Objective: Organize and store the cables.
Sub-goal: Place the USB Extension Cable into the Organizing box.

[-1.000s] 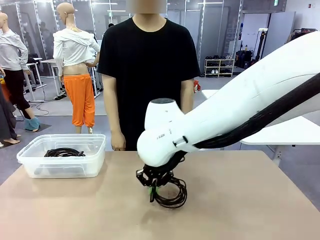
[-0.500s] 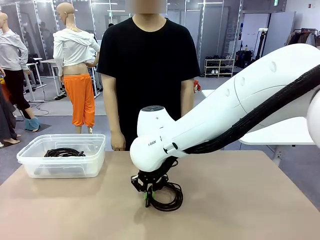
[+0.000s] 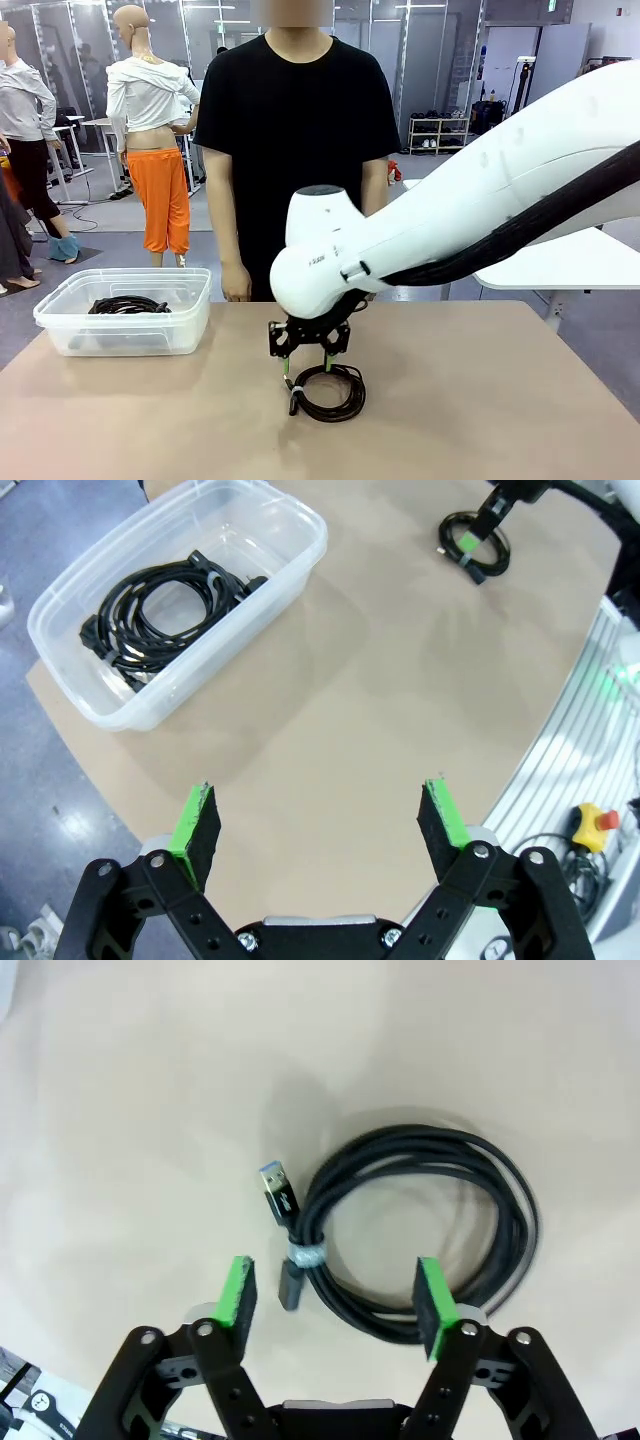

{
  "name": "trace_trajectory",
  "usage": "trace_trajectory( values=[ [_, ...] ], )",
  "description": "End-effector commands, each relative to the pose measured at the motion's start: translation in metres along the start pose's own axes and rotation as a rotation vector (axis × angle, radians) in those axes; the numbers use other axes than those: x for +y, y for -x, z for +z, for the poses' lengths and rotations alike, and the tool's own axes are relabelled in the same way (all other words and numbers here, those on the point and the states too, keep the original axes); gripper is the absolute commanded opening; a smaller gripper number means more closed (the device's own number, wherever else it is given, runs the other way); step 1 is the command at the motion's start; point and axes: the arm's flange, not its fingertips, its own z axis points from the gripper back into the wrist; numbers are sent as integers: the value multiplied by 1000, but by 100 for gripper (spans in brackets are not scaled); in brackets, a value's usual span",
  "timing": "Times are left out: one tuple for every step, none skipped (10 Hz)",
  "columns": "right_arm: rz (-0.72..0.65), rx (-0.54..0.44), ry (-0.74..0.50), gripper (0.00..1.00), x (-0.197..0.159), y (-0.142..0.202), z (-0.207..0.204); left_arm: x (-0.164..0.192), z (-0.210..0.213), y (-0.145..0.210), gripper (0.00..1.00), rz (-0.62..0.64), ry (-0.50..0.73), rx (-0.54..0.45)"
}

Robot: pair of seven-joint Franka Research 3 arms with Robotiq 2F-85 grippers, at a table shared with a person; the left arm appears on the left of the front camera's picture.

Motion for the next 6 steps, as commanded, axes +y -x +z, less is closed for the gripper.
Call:
trace_trajectory(
  values=[
    [47,35,-72,100,-45,19,37,-3,1,-1,100,19,9,2],
    [116,41,-75,100,-72,26,57,-3,1,-1,100,19,9,2],
    [147,40,-114,100,-106,34,79,-3,1,-1,100,19,9,2],
    [197,38,-154,100,-150,42,105,-3,1,-1,100,19,9,2],
    [221,26,-195,100,-189,52,124,-3,1,-1,100,19,9,2],
    [246,4,-194,100,-219,59,136,-3,1,-1,100,19,9,2]
  ],
)
